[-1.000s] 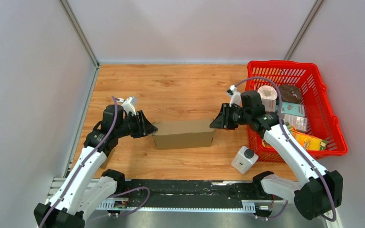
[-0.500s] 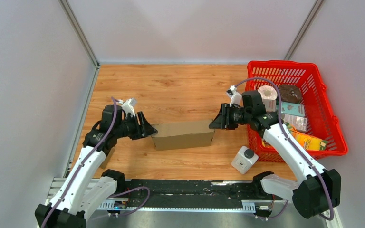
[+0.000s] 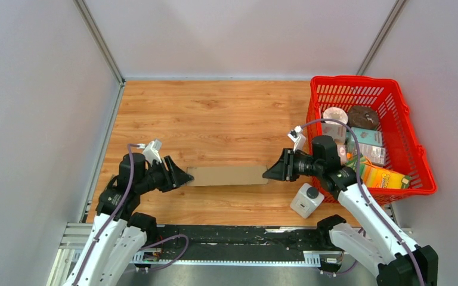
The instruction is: Fold the paper box
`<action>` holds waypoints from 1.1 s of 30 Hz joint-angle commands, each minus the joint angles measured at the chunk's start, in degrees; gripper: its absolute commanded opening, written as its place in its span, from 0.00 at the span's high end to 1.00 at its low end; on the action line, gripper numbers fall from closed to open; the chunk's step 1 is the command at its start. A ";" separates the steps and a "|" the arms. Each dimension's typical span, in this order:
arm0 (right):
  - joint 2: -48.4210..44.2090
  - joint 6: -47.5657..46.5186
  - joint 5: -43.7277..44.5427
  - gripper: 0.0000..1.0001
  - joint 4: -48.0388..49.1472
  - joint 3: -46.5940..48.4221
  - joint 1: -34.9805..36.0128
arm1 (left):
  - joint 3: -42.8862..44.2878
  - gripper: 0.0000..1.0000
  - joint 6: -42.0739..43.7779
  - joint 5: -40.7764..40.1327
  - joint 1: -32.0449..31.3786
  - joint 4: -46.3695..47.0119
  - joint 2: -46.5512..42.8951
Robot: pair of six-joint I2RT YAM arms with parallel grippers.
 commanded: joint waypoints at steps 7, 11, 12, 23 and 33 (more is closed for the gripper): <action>8.50 1.79 12.98 0.52 0.50 -0.51 14.06 | 9.97 0.34 9.26 -25.52 1.57 -16.09 10.53; 16.15 1.97 13.26 0.37 4.92 4.49 15.48 | 22.86 0.29 14.38 -37.66 5.96 -24.25 14.42; 18.77 1.36 13.26 0.35 3.35 5.99 15.39 | 24.91 0.29 14.91 -35.85 7.54 -24.97 14.78; 13.72 0.57 48.57 0.08 -24.34 20.16 19.71 | 15.45 0.44 8.15 -4.27 3.55 -0.76 16.61; -7.20 -4.61 49.63 0.02 -21.63 29.89 15.39 | 30.71 0.73 3.57 -18.42 -37.43 16.77 53.82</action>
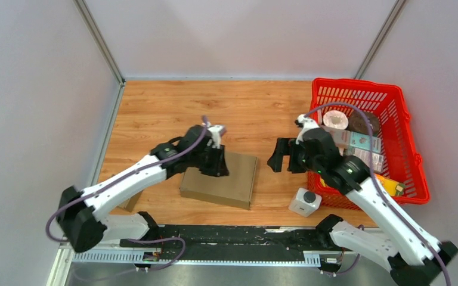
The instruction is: Fold the paper box
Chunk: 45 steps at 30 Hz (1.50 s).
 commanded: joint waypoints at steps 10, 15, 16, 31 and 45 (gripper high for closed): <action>-4.68 -7.68 6.40 0.01 0.72 16.67 -0.15 | 32.68 0.87 -3.20 -14.28 -17.26 -1.40 44.14; -5.39 -6.72 3.93 0.00 1.95 14.03 -0.15 | 22.68 0.89 -6.89 -13.48 -12.62 0.43 40.49; -5.82 -6.72 3.84 0.00 2.30 13.59 -0.15 | 17.09 0.89 -7.50 -12.96 -11.30 1.41 38.72; -2.32 -4.52 -6.00 0.00 7.67 8.83 -0.06 | 3.15 0.89 6.72 -10.76 22.01 0.97 23.76; 1.38 -14.88 13.83 0.00 -6.21 26.05 0.12 | 20.67 0.46 10.77 4.54 30.84 -7.36 -4.17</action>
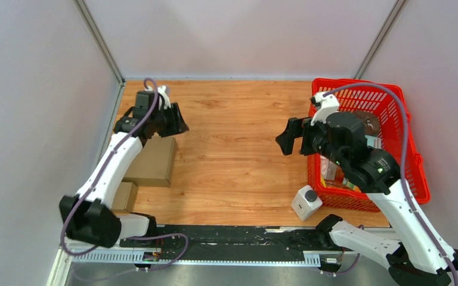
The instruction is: Fold the paper box
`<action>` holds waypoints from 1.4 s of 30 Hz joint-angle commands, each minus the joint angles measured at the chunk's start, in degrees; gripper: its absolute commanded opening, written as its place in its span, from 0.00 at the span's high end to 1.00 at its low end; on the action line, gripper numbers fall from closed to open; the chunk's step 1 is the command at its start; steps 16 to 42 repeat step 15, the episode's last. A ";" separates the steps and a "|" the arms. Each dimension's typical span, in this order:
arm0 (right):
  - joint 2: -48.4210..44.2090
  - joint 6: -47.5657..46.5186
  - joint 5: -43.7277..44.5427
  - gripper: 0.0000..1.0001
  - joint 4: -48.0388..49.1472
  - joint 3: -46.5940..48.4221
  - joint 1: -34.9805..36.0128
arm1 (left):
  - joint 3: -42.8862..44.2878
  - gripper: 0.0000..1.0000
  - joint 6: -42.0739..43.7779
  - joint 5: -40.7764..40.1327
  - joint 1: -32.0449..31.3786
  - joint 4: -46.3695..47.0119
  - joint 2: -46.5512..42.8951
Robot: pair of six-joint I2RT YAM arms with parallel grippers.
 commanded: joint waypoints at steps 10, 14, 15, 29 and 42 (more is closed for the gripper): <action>-11.41 -15.98 10.71 0.00 9.31 15.33 0.03 | 25.59 0.36 7.69 2.62 -8.93 4.34 -30.61; -7.09 -14.94 18.07 0.00 2.70 20.62 0.12 | 29.11 0.36 8.40 4.63 -8.84 1.18 -29.56; -8.05 -15.03 17.21 0.00 4.88 19.92 0.12 | 29.38 0.36 8.49 5.33 -8.84 0.83 -29.38; -8.05 -15.03 17.21 0.00 4.88 19.92 0.12 | 29.38 0.36 8.49 5.33 -8.84 0.83 -29.38; -8.05 -15.03 17.21 0.00 4.88 19.92 0.12 | 29.38 0.36 8.49 5.33 -8.84 0.83 -29.38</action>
